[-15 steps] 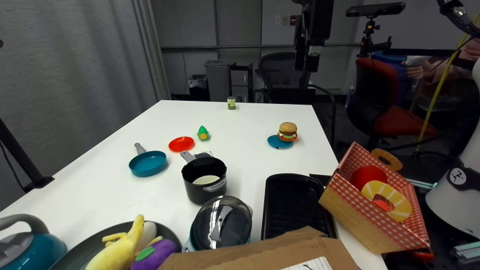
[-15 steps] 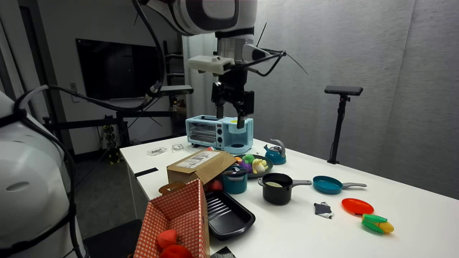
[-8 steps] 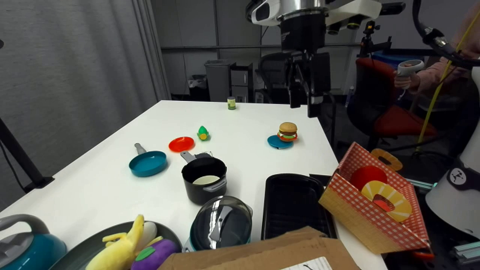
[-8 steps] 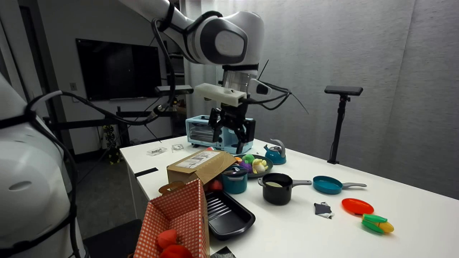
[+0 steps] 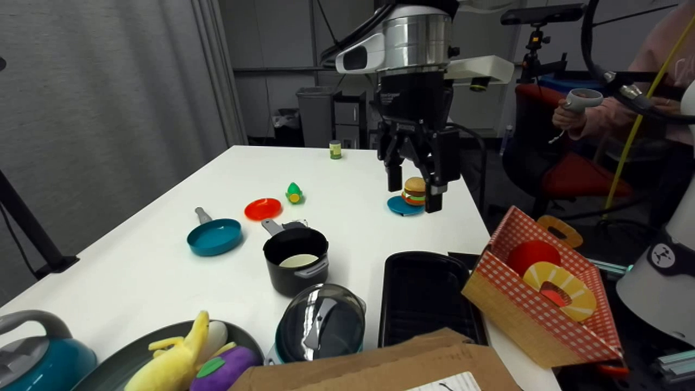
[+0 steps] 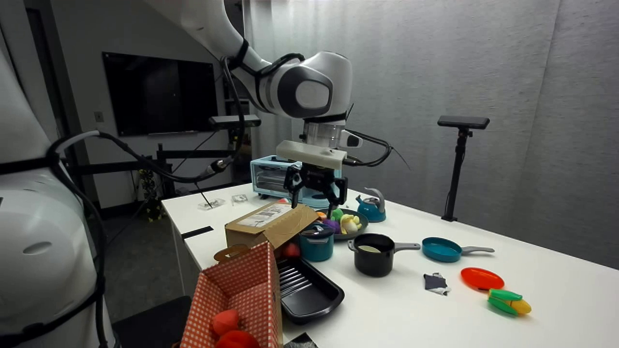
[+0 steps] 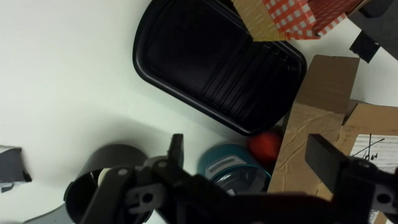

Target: Remove the lid from the blue pot and place it on the black pot

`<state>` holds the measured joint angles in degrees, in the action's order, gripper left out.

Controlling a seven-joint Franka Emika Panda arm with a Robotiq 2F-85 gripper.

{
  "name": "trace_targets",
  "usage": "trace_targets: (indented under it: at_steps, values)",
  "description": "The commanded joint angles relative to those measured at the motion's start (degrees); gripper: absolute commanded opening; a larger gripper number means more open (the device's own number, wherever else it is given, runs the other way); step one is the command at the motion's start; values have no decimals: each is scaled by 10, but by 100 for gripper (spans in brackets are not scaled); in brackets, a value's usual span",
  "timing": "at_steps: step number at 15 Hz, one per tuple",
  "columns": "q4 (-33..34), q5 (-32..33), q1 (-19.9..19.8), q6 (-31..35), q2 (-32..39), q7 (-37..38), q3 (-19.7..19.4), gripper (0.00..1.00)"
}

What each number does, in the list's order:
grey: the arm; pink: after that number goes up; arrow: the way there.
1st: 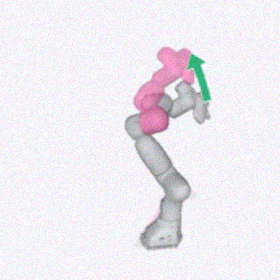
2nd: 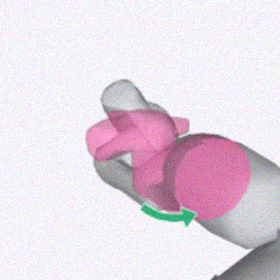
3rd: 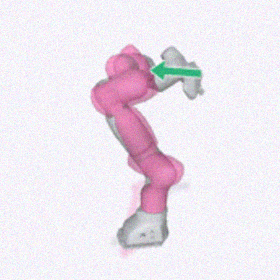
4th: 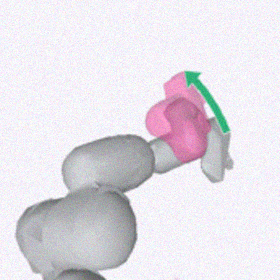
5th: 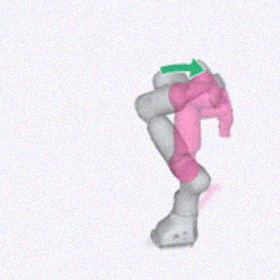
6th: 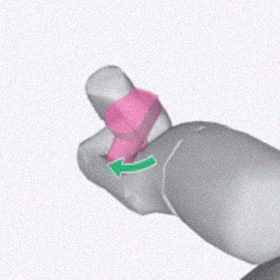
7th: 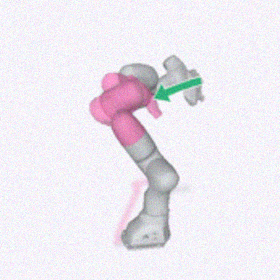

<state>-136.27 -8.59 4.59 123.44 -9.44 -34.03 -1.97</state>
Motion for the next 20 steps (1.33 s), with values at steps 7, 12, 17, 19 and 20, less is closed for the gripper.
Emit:
trace_targets:
  at_steps: [7, 12, 17, 19, 20]
  values:
    - [60, -39, 3, 33, 71, -158, 14, 100]
    - [65, -45, 4, 14, 92, -223, 36, 100]
    - [50, -39, 3, 20, 94, -208, 59, 100]
    - [50, -43, 5, 9, 96, -209, 64, 100]
    - [50, -43, 5, 8, 96, -209, 64, 100]
